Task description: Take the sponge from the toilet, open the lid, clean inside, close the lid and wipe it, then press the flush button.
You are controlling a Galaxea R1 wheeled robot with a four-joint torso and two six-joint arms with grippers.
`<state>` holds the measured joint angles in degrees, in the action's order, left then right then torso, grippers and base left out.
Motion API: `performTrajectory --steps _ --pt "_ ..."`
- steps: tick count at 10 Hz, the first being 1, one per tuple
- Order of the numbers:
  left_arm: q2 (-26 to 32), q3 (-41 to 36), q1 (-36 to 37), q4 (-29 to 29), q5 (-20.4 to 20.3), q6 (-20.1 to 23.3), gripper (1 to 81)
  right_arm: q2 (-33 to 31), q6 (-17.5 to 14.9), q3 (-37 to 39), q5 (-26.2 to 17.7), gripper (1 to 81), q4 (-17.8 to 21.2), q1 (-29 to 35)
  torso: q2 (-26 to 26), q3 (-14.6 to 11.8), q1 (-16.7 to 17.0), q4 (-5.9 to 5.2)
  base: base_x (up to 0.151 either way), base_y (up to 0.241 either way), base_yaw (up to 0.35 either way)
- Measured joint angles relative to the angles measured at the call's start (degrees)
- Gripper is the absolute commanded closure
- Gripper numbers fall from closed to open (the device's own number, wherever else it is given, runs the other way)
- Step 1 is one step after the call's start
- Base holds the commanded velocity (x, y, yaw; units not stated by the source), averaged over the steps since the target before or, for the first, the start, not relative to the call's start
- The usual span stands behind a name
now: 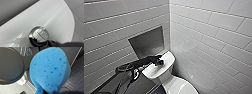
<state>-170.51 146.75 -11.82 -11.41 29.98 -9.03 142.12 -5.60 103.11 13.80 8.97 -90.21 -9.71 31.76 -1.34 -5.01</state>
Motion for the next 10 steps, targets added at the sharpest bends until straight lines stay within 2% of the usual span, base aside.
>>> performTrajectory --steps 5,8,10 --pt "-3.61 5.71 -0.38 3.21 -3.24 -0.02 81.1 1.51 -0.33 1.74 0.56 81.1 0.00 -1.08 -0.02 0.00 0.02 0.00 0.000 0.000 0.000" --pt "-3.45 5.75 0.87 3.12 -0.46 -0.04 81.1 1.35 -0.33 2.21 0.80 81.1 0.00 -1.05 0.00 0.00 0.02 0.00 0.000 0.000 0.000" --pt "-2.21 5.75 1.91 3.06 -0.18 -0.09 81.1 1.35 -0.33 2.21 0.80 81.1 0.00 -1.05 0.00 0.02 0.02 0.00 0.000 0.000 0.000"
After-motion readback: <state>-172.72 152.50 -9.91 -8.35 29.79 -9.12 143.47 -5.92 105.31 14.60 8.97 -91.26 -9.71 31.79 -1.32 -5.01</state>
